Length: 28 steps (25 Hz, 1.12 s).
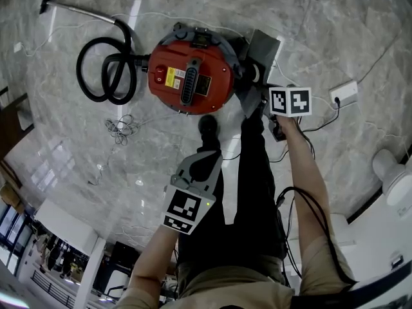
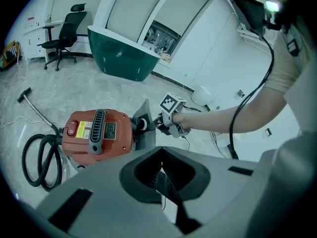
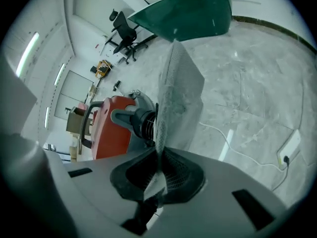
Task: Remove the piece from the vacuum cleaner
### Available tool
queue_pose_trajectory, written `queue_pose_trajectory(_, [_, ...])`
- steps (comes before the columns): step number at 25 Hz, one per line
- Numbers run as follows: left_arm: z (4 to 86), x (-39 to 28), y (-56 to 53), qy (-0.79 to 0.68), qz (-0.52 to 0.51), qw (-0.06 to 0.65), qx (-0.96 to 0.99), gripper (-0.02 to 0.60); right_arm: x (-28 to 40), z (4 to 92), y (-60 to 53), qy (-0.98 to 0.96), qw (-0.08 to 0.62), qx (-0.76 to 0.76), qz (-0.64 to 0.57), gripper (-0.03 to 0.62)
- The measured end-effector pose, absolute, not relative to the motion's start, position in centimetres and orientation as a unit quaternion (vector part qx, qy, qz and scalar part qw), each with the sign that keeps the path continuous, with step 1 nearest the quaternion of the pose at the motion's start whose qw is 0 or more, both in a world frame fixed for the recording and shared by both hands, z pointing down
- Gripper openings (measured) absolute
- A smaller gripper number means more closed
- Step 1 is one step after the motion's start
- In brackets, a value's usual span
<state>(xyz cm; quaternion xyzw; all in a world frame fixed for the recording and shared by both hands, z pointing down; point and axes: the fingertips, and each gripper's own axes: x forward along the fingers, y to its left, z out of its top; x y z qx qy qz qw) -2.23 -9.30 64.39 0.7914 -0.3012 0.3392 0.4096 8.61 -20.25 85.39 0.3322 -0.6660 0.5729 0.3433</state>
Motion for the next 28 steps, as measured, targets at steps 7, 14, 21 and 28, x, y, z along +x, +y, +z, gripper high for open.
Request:
queue_pose_trajectory(7, [64.6,-2.7,-9.0,-0.301,0.339,0.413,0.79,0.003,8.8,85.5,-20.2,-0.581,0.172,0.382,0.698,0.025])
queue_pose_trajectory(14, [65.0,-2.7,-8.8,-0.303,0.336,0.414,0.79,0.003,8.7,85.8,-20.1,-0.657,0.385,0.338,0.553,0.025])
queue_pose_trajectory(21, [64.8,-1.9,-8.7,-0.297,0.333,0.416,0.792,0.003,8.6,86.1,-19.7,-0.694,0.44,0.373,0.43,0.023])
queue_pose_trajectory(28, [65.0,-2.9,-8.5,-0.304,0.34,0.412,0.789,0.003,8.7,86.6,-19.6,-0.635,0.264,0.406,0.602,0.028])
